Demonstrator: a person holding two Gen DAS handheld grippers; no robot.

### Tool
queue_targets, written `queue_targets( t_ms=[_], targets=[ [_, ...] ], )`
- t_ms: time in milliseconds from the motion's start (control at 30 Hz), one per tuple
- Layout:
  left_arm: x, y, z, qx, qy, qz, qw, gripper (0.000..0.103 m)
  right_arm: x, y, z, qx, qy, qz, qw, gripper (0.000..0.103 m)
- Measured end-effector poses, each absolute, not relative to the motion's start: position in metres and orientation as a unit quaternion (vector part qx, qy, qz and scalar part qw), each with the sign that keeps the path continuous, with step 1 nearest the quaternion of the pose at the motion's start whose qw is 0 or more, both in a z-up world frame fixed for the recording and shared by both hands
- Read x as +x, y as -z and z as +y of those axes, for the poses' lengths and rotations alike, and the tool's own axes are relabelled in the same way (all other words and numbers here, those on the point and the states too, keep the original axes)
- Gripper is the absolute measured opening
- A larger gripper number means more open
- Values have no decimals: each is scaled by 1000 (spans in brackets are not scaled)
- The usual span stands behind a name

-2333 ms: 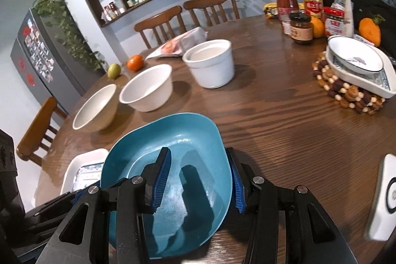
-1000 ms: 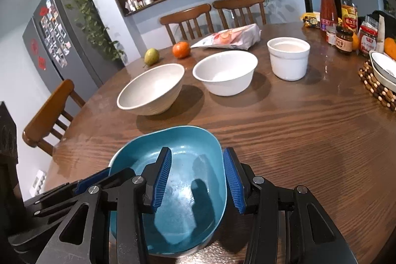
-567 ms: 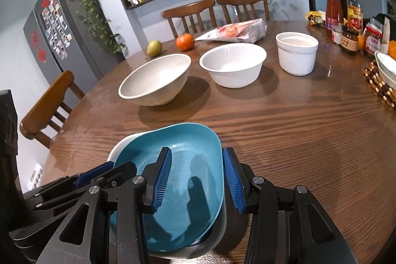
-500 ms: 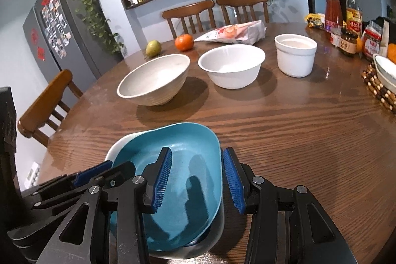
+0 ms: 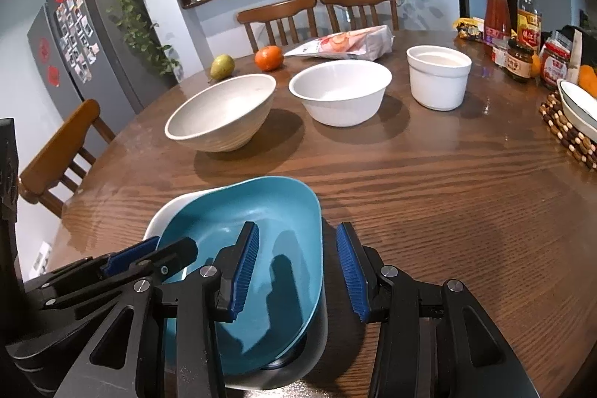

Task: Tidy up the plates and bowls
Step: 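Lower the teal plate flat onto the patterned plate stack with both tools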

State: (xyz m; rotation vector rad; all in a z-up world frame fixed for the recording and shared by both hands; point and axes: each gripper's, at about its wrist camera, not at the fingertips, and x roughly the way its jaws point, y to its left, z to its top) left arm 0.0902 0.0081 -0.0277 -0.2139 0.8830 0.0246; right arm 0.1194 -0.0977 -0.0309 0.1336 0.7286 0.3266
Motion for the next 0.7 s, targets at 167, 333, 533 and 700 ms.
queue_targets(
  t_ms=[167, 333, 533, 700],
  targets=[
    [93, 29, 8, -100, -15, 430, 897, 28, 120, 32, -97, 65, -158, 356, 919, 47],
    [94, 30, 6, -95, -18, 432, 897, 28, 120, 35, -96, 62, -155, 358, 919, 47],
    [95, 31, 7, -91, -21, 435, 896, 29, 120, 36, -96, 58, -152, 358, 919, 47],
    [95, 33, 6, -90, -21, 437, 895, 29, 120, 37, -97, 56, -148, 360, 919, 47]
  ],
)
